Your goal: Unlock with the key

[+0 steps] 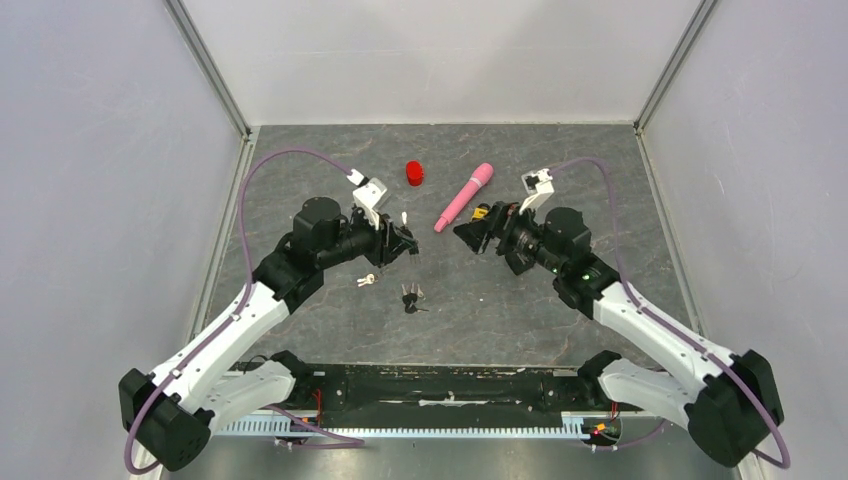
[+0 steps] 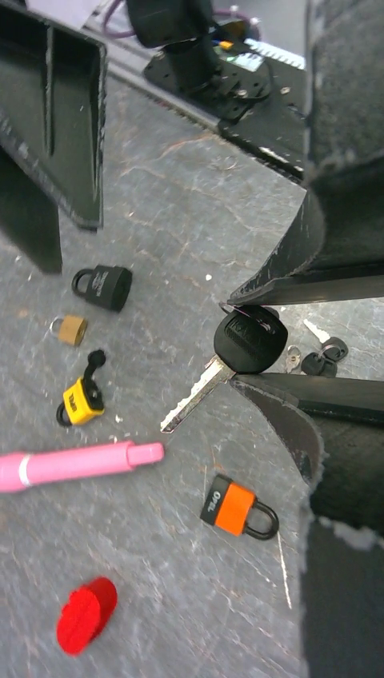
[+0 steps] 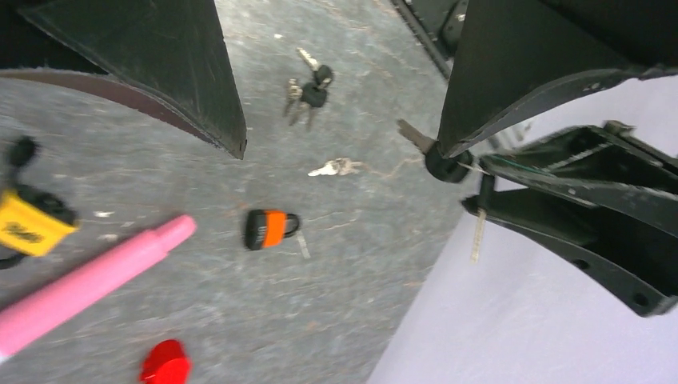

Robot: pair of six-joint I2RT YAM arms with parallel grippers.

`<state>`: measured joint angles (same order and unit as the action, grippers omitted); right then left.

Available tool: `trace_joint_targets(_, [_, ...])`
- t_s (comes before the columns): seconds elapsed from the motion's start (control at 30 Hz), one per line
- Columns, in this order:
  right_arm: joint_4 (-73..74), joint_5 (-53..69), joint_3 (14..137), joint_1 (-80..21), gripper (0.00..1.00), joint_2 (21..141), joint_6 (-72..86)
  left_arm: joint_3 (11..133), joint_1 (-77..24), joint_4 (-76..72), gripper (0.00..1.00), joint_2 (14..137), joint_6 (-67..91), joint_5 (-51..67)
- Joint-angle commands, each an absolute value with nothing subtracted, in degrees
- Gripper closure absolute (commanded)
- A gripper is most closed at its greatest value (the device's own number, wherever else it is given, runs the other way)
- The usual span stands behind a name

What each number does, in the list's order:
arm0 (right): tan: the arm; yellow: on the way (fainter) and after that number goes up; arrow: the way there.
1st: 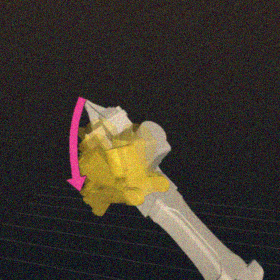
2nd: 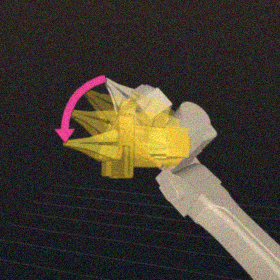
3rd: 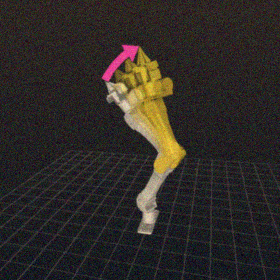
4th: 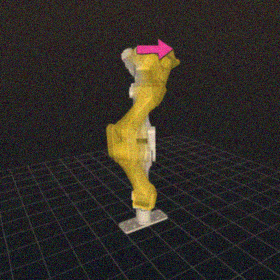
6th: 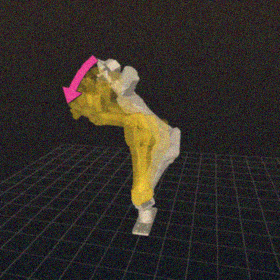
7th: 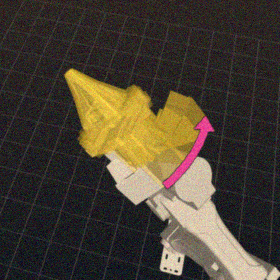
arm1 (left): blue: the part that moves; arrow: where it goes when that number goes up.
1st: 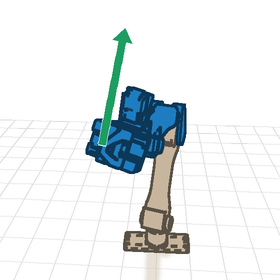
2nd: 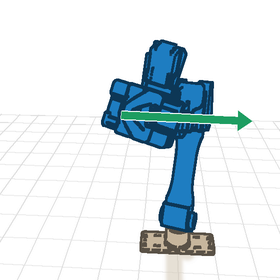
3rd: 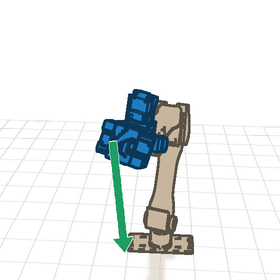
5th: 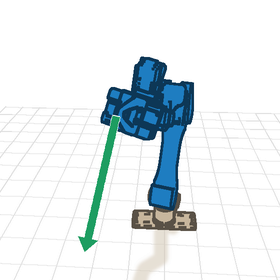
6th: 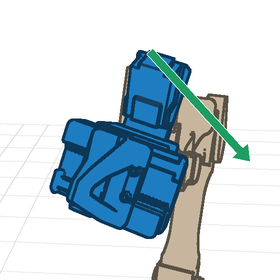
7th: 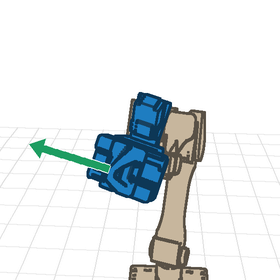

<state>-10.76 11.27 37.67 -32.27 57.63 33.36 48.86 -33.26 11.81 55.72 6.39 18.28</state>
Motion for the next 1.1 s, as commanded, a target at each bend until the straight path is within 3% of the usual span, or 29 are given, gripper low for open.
trace_joint_targets(0.0, [-21.5,18.1,40.2,-34.8,0.08,61.2,42.2,47.8,-33.7,8.2,0.98,55.2,0.1,29.3])
trace_joint_targets(0.37, [-34.5,21.7,40.1,-39.0,0.12,69.2,50.5,45.5,-35.0,7.4,0.98,53.6,-1.9,35.5])
trace_joint_targets(0.63, [-38.9,22.9,40.4,-40.9,0.25,72.9,52.1,45.4,-35.3,7.4,0.98,53.7,-2.0,36.9])
trace_joint_targets(0.8, [-41.0,23.6,40.0,-41.2,0.47,73.7,52.8,45.0,-35.7,7.2,0.98,53.5,-2.2,38.0])
trace_joint_targets(1.03, [-41.9,22.8,38.8,-41.2,0.97,73.2,52.9,44.7,-35.7,6.7,0.96,52.9,-1.7,37.7])
trace_joint_targets(1.07, [-42.2,22.6,38.5,-41.2,1.0,72.9,52.9,44.7,-35.7,6.6,0.95,53.0,-1.4,37.5])
